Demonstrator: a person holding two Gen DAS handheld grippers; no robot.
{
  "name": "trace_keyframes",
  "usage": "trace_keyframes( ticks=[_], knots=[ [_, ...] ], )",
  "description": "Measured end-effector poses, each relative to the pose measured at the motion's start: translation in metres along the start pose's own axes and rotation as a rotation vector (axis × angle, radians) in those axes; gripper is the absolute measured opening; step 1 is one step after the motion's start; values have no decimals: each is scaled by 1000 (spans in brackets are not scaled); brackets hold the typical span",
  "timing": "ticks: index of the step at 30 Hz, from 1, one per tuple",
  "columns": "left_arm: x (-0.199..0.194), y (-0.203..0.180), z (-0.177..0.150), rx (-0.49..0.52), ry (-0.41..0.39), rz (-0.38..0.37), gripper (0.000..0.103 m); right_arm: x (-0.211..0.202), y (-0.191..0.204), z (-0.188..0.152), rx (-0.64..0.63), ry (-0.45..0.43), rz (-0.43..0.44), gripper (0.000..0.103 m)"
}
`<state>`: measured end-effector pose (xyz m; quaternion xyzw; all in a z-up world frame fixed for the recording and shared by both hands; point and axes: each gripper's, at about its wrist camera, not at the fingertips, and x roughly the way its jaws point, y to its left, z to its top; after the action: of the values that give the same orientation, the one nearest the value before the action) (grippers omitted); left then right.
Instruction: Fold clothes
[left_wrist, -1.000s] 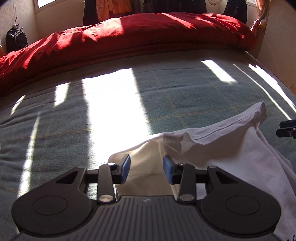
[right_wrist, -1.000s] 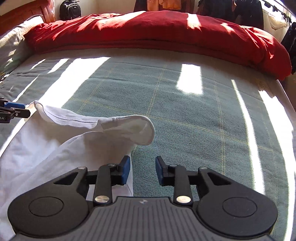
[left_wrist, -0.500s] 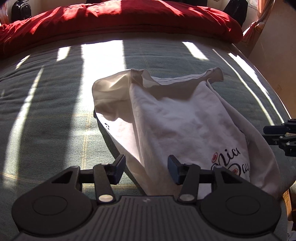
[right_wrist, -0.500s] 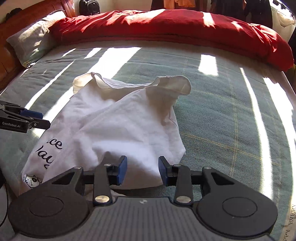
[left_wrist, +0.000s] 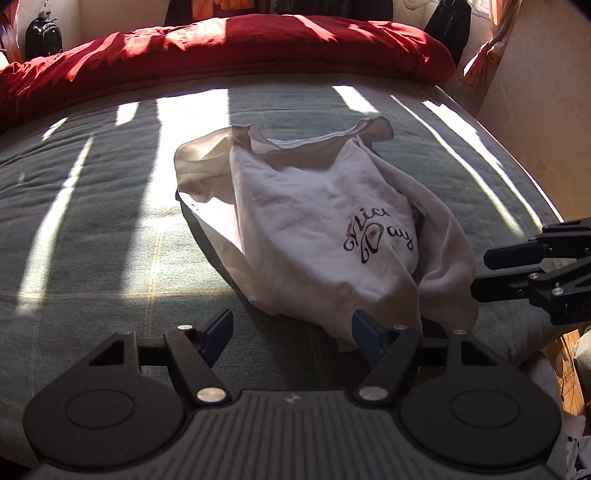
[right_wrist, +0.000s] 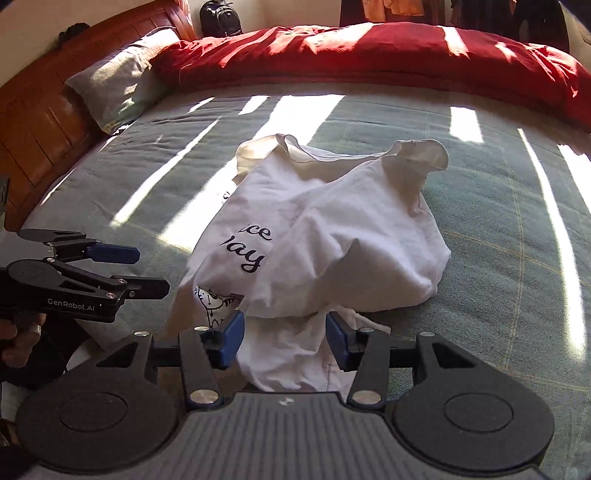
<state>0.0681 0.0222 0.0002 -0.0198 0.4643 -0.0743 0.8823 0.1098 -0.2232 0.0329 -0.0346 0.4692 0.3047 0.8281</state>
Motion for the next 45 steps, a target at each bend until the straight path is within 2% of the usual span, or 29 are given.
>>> trace_keyframes(
  ticks=[6, 7, 8, 10, 17, 30, 34, 40, 45],
  knots=[
    [-7, -1, -9, -20, -6, -18, 72, 14, 19, -8, -23, 13, 10, 52],
    [-7, -2, -10, -14, -7, -15, 72, 19, 20, -10, -38, 21, 0, 47],
    [-8, -2, -11, -11, -9, -13, 72, 24, 21, -11, -51, 30, -9, 27],
    [-10, 0, -12, -16, -9, -14, 72, 31, 21, -13, -70, 41, -29, 7],
    [-6, 5, -17, -21, 14, -4, 72, 4, -4, -7, -89, -19, -112, 4],
    [5, -1, -15, 2, 40, 0, 72, -52, -95, 18, -64, -58, -418, 4],
    [10, 0, -14, -2, 44, 5, 78, -59, -123, 30, -74, -41, -528, 4],
    [16, 1, -12, 5, 56, 4, 78, -56, -162, 41, -54, 5, -620, 4],
    [21, 5, -11, 6, 68, 25, 78, -46, -185, 40, -91, 62, -726, 3]
  ],
)
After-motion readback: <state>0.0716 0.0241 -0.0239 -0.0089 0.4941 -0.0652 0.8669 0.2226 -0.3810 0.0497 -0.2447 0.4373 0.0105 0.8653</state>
